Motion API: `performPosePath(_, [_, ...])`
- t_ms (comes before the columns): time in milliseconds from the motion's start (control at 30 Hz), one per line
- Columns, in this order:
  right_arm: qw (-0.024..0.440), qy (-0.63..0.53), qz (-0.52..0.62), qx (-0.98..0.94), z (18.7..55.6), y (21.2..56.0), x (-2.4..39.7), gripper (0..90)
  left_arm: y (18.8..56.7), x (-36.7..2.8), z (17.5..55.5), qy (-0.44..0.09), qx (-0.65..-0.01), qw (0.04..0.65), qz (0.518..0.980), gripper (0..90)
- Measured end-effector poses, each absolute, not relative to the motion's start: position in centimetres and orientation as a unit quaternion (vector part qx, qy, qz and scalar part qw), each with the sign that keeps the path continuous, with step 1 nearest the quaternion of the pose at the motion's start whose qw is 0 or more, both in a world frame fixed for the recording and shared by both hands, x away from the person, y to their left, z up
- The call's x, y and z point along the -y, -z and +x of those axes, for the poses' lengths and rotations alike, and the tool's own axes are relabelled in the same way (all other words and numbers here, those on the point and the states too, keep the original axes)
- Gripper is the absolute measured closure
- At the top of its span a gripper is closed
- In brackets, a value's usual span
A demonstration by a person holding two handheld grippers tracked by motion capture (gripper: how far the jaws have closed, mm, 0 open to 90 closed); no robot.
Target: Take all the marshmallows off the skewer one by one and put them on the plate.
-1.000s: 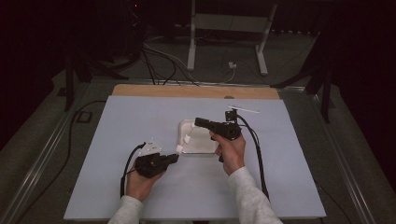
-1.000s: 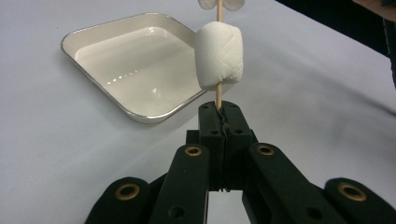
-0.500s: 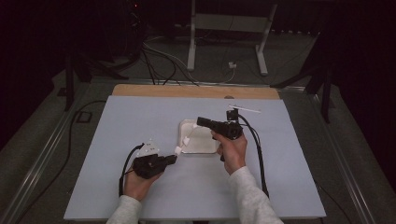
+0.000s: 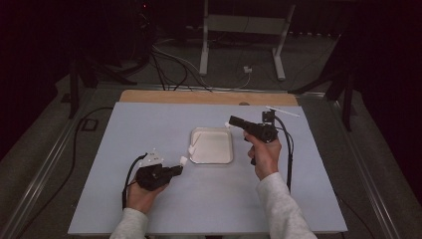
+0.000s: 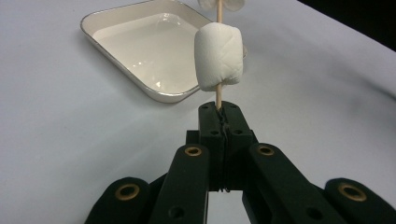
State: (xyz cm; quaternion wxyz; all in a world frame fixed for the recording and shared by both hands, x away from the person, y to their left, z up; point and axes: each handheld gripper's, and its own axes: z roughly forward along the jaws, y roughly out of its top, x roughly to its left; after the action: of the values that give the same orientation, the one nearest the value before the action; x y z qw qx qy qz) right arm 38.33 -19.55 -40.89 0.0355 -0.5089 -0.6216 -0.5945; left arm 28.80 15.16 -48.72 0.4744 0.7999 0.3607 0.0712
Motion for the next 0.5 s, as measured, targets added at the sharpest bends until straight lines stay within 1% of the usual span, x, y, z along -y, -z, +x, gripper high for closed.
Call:
performPosePath(167, [0.040,0.577,-0.510,0.636,38.8,42.2,18.6,84.4,48.5,-15.4,28.9,-0.062,-0.368,0.495,0.785,90.0])
performPosePath(500, [0.041,0.518,-0.529,0.671,40.0,45.7,16.2,82.0,48.1,-15.2,28.8,-0.056,-0.365,0.510,0.777,90.0])
